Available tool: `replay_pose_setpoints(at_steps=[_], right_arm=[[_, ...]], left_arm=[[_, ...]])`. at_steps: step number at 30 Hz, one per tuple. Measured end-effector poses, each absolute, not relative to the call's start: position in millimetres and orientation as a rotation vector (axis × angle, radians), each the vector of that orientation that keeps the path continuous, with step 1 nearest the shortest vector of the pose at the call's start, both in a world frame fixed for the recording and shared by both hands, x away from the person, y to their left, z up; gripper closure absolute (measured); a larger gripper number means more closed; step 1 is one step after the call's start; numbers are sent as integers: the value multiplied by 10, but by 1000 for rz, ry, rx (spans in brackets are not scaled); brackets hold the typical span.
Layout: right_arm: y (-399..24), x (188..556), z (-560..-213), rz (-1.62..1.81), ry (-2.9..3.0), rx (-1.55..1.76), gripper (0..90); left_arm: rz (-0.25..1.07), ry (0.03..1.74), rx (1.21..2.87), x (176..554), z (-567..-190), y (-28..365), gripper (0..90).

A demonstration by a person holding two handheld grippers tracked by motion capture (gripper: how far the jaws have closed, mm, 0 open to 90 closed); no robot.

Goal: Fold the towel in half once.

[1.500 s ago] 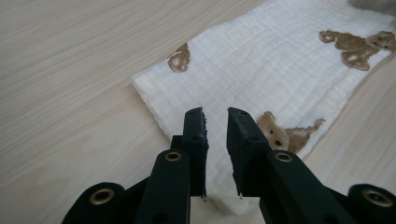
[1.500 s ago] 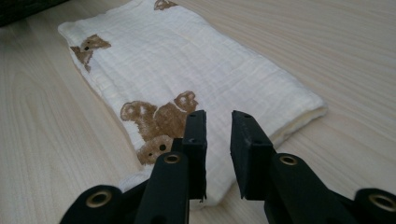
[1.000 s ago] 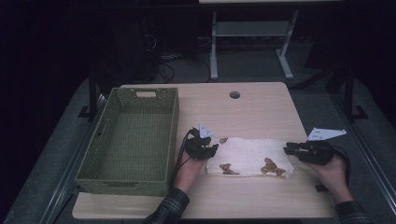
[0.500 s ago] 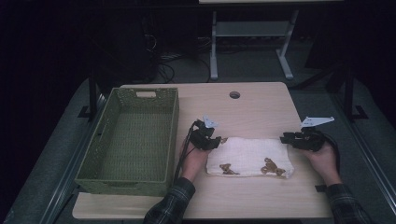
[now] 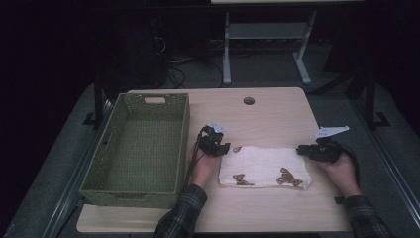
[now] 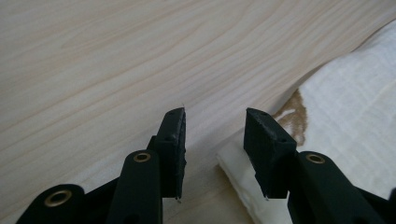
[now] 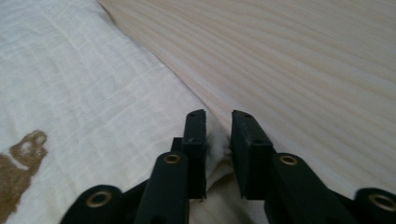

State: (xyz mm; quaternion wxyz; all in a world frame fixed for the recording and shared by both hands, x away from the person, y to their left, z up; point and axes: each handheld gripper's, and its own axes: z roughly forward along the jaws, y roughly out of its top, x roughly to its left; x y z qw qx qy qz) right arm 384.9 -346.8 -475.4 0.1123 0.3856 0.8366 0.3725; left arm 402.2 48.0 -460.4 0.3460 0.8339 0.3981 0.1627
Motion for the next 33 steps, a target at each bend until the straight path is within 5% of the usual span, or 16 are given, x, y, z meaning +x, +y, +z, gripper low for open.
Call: replay_pose_setpoints(at_steps=[5, 12, 33], right_arm=[[-3466, 3845, -4755, 1105, 2462, 1146, 829], [-3456, 3864, -4738, 1075, 2466, 1129, 863], [-3532, 4020, -4525, 1226, 2360, 1083, 866]], left_arm=[[401, 1028, 2198, 4028, -4659, 460, 601], [333, 1006, 2197, 4008, -4655, 432, 858], [442, 979, 2046, 3855, -4330, 572, 869]])
